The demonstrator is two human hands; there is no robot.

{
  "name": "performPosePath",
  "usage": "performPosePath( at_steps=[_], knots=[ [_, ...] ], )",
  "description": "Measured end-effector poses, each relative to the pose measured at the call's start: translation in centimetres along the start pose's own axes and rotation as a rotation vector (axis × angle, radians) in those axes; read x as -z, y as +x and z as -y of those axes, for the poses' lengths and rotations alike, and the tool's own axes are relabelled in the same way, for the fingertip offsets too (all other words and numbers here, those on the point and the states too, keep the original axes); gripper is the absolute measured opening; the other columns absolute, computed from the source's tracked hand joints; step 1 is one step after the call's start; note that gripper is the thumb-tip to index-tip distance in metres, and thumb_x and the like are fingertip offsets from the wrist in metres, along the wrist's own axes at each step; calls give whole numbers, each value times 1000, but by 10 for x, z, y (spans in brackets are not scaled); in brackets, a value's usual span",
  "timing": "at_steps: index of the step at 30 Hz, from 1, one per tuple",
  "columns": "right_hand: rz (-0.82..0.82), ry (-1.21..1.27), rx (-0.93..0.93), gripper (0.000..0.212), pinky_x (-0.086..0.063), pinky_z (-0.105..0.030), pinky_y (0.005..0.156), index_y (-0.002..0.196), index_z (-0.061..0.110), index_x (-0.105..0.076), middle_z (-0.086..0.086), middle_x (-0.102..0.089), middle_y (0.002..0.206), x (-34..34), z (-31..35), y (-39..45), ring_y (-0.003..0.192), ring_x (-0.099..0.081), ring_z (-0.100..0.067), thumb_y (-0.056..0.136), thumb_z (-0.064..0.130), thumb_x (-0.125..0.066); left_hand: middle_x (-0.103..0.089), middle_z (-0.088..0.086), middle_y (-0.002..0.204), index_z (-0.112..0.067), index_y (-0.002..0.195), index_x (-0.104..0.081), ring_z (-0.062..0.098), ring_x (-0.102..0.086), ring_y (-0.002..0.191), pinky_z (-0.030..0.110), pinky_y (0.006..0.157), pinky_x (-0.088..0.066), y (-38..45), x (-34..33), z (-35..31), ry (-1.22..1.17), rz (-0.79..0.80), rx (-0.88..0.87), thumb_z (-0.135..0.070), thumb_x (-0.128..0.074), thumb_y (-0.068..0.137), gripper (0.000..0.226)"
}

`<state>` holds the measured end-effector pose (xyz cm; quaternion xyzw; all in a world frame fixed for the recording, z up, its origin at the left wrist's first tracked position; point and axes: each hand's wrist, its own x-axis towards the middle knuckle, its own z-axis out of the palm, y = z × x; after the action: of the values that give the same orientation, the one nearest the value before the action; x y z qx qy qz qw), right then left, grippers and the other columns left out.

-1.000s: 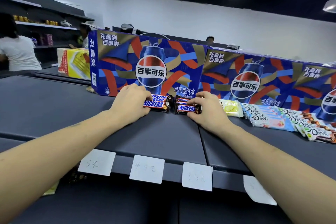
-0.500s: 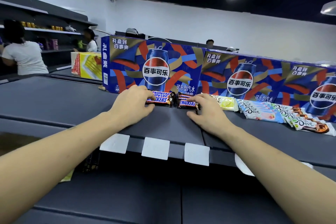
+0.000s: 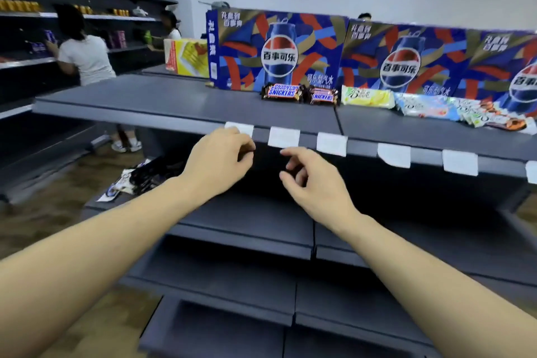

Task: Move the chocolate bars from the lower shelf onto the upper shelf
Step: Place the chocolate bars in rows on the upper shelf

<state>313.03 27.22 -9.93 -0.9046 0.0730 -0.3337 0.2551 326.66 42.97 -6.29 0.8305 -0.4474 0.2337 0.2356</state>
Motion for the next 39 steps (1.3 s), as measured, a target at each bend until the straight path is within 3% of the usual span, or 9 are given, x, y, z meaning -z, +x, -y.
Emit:
performPosePath(
  at_steps=[4,11,15,20,24,30,34,39],
  knots=[
    [163,20,-94,48,-54,-31,79,134,37,-47,19,-55,104,-43,1,-29,79,-60,-3,89,31,-62,-63,-4,95,-26,101,-69,22,-58,92,39,78,-51,-52,-10,20,51,104,46,-29,-60,84,20],
    [298,14,-194,53,-50,-28,87,142,34,-40,16,-52,119,-115,-11,-34,102,-53,-1,93,33,-60,-57,-4,116,-25,121,-60,19,-51,109,35,86,-47,-100,-54,64,24,227,168,-32,-53,93,30],
    [375,10,-241,54,-44,-23,91,143,32,-38,12,-51,130,-162,-22,-28,114,-51,-3,94,32,-60,-54,-2,120,-24,126,-56,21,-48,111,33,87,-47,-114,-84,95,6,270,233,-30,-54,93,34],
    [449,-3,-261,56,-45,-30,98,146,30,-35,9,-44,143,-223,-39,-3,120,-52,-11,94,33,-58,-53,-2,121,-22,128,-55,20,-45,113,31,86,-46,-112,-118,147,-13,280,291,-29,-54,92,36],
    [454,-29,-238,56,-43,-32,102,145,29,-36,9,-41,146,-274,-60,26,126,-48,-12,93,32,-58,-49,-1,128,-20,134,-49,23,-42,117,32,89,-45,-98,-154,190,15,310,334,-29,-52,92,43],
    [425,-47,-237,56,-32,-24,106,146,22,-38,3,-43,146,-338,-96,62,133,-41,-16,94,26,-59,-44,2,131,-16,138,-44,24,-39,122,38,90,-49,-77,-215,241,-36,350,394,-28,-55,90,50],
    [369,-73,-204,56,-29,-23,104,146,19,-40,-1,-48,143,-365,-115,82,130,-39,-21,94,28,-58,-39,7,137,-12,143,-36,26,-39,126,38,94,-48,-66,-246,258,-67,295,403,-30,-56,91,59],
    [364,-164,-206,65,-36,-37,103,152,40,-23,-6,-38,149,-385,-123,114,130,-35,-33,94,36,-52,-24,14,149,-13,149,-24,33,-36,129,40,95,-48,-52,-270,262,-6,185,361,-32,-53,91,68]
  ],
)
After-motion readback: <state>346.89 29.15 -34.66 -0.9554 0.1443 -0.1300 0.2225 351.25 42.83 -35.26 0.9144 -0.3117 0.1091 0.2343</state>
